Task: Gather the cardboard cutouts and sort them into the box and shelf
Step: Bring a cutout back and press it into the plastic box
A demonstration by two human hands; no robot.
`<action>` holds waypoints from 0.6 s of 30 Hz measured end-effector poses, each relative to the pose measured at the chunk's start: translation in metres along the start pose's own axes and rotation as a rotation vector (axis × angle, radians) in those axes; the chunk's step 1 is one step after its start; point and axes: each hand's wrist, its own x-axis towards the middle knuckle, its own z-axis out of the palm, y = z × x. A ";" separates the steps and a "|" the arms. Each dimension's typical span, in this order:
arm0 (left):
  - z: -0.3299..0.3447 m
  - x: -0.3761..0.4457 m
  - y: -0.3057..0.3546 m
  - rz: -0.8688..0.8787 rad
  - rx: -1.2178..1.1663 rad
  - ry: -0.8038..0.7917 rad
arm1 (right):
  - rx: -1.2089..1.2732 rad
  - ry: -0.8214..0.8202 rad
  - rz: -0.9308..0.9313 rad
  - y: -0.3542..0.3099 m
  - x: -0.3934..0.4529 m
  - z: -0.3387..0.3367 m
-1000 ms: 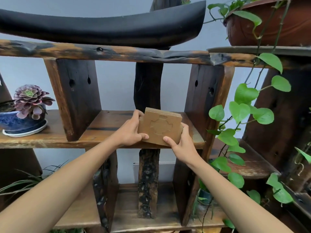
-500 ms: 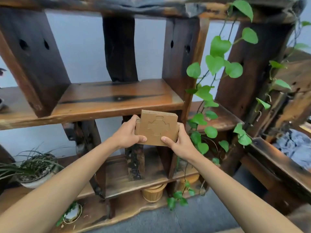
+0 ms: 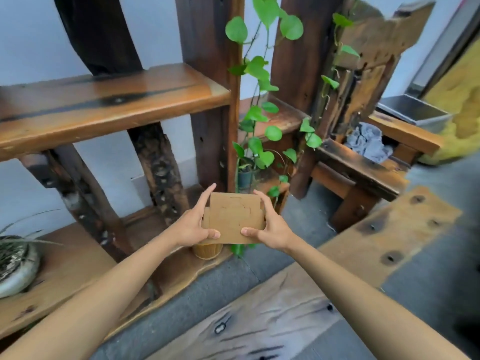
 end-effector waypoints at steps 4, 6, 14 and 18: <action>0.050 0.003 -0.007 0.049 -0.063 -0.132 | 0.047 0.074 0.132 0.045 -0.046 0.002; 0.074 0.005 -0.007 0.075 -0.115 -0.177 | 0.089 0.101 0.185 0.063 -0.067 0.001; 0.182 0.016 0.008 0.039 -0.141 -0.482 | 0.260 0.315 0.463 0.138 -0.180 -0.002; 0.233 0.008 0.025 0.033 -0.080 -0.629 | 0.318 0.410 0.561 0.164 -0.240 0.004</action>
